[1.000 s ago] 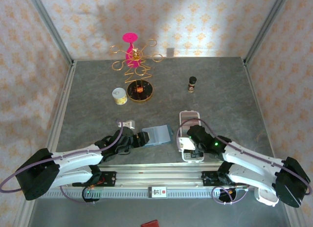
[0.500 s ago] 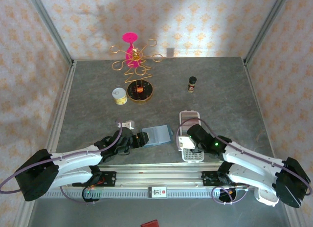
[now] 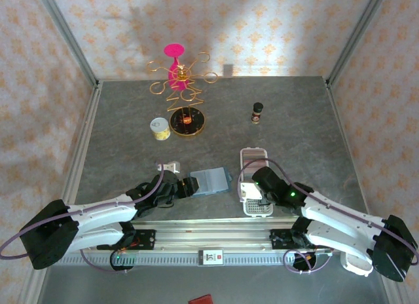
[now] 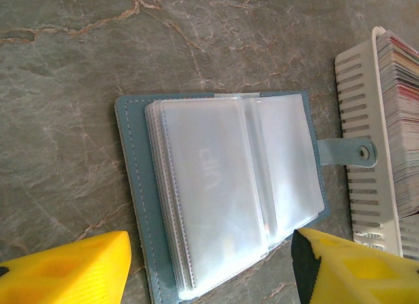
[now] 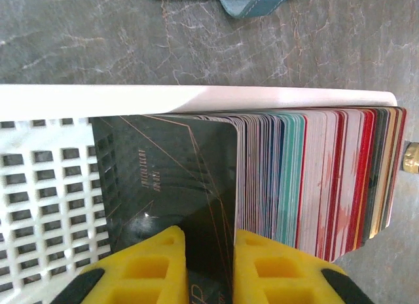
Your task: Put the credit cards into the card holder
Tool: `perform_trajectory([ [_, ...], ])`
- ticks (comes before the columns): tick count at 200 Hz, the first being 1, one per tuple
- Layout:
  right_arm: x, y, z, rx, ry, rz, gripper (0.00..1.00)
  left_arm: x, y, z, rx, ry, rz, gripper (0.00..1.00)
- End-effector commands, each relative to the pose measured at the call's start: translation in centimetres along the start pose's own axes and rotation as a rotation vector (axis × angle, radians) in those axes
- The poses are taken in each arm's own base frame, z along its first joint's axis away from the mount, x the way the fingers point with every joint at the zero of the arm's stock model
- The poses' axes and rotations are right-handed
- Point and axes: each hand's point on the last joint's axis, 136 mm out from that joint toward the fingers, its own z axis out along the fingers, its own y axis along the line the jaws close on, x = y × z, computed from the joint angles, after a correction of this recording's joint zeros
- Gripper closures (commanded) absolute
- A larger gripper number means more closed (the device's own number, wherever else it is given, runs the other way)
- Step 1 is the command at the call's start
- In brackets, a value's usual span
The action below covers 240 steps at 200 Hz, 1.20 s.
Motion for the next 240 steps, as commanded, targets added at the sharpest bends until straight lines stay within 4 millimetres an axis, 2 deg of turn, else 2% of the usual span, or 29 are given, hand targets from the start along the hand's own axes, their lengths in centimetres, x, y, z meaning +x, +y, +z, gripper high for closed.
perform_trajectory([
  [1, -0.3, -1.4, -0.7, 0.043, -0.004, 0.022, 0.83, 0.0, 0.1, 0.0, -0.003, -0.011, -0.009, 0.33],
  [85, -0.5, -2.7, -2.5, 0.063, -0.008, 0.051, 0.88, 0.1, 0.1, 0.1, -0.011, -0.003, -0.001, 0.31],
  [109, -2.0, -2.3, -3.8, -0.014, -0.078, 0.109, 1.0, 0.0, 0.3, 0.1, -0.027, -0.003, 0.009, 0.3],
  [142, -3.5, -1.5, -6.0, -0.128, -0.143, 0.209, 1.0, -0.6, 0.4, -0.1, -0.062, -0.023, 0.023, 0.29],
  [157, -4.3, -2.2, -6.9, -0.129, -0.178, 0.254, 1.0, -0.9, 0.6, -0.3, -0.074, -0.038, 0.025, 0.28],
  [174, -6.2, -3.8, -8.4, -0.106, -0.275, 0.32, 1.0, -1.2, 0.6, -0.5, -0.08, -0.049, 0.026, 0.28],
  [190, -9.1, -6.8, -10.2, -0.058, -0.436, 0.477, 1.0, -1.4, 0.5, -0.7, -0.083, -0.056, 0.029, 0.27],
  [209, -12.6, -10.2, -12.0, -0.058, -0.648, 0.746, 1.0, -1.5, 0.4, -0.7, -0.087, -0.056, 0.028, 0.27],
  [225, -14.1, -12.3, -11.5, -0.114, -0.743, 1.072, 1.0, -1.6, 0.3, -0.6, -0.09, -0.055, 0.029, 0.34],
  [240, -15.5, -12.0, -9.4, -0.262, -0.723, 1.315, 1.0, -1.7, 0.4, -0.5, -0.106, -0.054, 0.037, 0.38],
])
